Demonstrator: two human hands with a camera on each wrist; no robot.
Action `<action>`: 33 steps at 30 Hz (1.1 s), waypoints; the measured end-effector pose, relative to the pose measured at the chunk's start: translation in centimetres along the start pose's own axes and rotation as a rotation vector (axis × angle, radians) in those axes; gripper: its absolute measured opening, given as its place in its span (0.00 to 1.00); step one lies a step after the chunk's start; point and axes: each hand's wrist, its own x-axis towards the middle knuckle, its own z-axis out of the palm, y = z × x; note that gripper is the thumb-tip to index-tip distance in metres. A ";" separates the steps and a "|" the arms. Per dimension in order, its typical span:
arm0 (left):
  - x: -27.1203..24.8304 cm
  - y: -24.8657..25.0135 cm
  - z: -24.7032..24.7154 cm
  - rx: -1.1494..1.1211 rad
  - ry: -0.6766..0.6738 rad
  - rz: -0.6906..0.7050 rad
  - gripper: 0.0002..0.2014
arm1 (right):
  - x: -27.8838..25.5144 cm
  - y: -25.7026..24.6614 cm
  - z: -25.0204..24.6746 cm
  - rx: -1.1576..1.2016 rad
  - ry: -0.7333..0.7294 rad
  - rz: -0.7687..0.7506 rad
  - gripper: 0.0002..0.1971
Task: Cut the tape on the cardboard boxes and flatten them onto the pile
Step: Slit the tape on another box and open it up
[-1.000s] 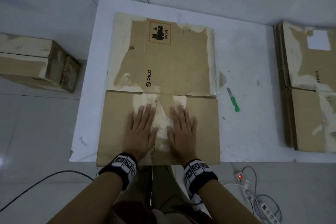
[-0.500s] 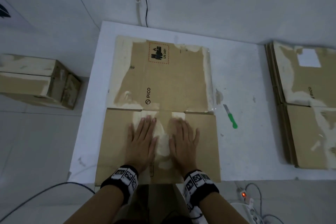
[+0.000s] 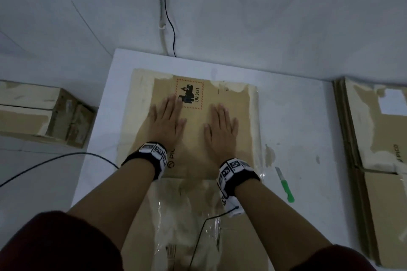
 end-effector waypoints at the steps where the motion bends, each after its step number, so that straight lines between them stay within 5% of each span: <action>1: 1.2 0.0 -0.1 -0.009 0.015 -0.015 0.34 | 1.2 0.1 0.0 -0.003 0.010 -0.003 0.33; 6: 4.8 0.0 -0.1 0.002 0.076 -0.037 0.33 | 5.5 0.7 0.2 -0.037 0.028 0.002 0.32; 16: 4.8 -0.3 -0.3 -0.013 0.030 -0.034 0.34 | 6.0 0.9 -0.7 -0.005 -0.095 -0.009 0.34; 26: -8.9 -1.8 0.1 0.055 0.065 -0.138 0.32 | -7.3 3.9 -1.8 -0.047 -0.007 0.120 0.29; 33: -9.4 -1.8 0.1 0.109 -0.004 -0.170 0.32 | -8.1 4.2 -1.2 -0.057 -0.021 0.165 0.30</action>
